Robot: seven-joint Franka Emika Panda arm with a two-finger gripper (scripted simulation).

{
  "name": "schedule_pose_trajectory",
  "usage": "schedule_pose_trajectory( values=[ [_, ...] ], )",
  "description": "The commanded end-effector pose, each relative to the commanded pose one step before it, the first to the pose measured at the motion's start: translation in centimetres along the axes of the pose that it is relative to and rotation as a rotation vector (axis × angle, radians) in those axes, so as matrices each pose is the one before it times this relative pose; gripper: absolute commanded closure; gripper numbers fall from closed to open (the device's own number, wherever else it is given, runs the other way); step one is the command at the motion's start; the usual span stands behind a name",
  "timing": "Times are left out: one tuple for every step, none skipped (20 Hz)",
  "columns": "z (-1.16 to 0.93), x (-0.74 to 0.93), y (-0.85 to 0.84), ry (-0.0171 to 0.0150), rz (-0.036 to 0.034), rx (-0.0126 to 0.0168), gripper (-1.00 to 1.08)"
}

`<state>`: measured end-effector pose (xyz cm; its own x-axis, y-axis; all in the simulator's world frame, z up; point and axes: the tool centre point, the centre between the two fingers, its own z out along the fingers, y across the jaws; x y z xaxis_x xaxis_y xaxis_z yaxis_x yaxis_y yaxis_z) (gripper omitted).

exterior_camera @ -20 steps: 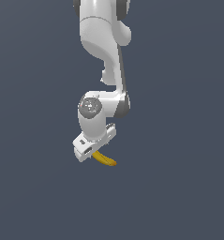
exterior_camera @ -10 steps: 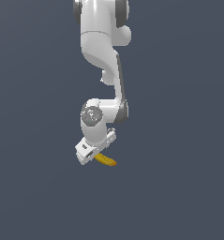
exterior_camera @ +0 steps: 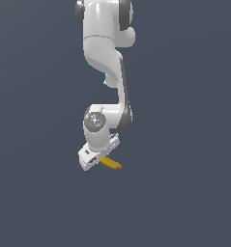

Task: Pick up the object and move it to a goal position.

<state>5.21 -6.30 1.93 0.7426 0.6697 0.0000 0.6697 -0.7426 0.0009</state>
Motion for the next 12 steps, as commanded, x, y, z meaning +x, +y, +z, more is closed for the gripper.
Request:
schedule_pose_trajectory(
  values=[
    [0.054, 0.036, -0.062, -0.00012, -0.00058, 0.00082, 1.08],
    [0.0, 0.0, 0.0, 0.0, 0.0, 0.0, 1.08],
    [0.0, 0.0, 0.0, 0.0, 0.0, 0.0, 1.08],
    [0.0, 0.0, 0.0, 0.0, 0.0, 0.0, 1.08],
    [0.0, 0.0, 0.0, 0.0, 0.0, 0.0, 1.08],
    [-0.045, -0.037, 0.071, 0.00016, 0.00058, -0.00077, 1.08],
    [-0.008, -0.009, 0.029, 0.0, 0.0, 0.0, 1.08],
    [-0.025, -0.028, 0.087, 0.0, 0.0, 0.0, 1.08],
    [-0.042, -0.047, 0.144, 0.0, 0.0, 0.0, 1.08],
    [-0.058, -0.065, 0.2, 0.0, 0.0, 0.0, 1.08],
    [-0.074, -0.083, 0.254, 0.0, 0.0, 0.0, 1.08],
    [-0.089, -0.1, 0.306, 0.0, 0.0, 0.0, 1.08]
  ],
)
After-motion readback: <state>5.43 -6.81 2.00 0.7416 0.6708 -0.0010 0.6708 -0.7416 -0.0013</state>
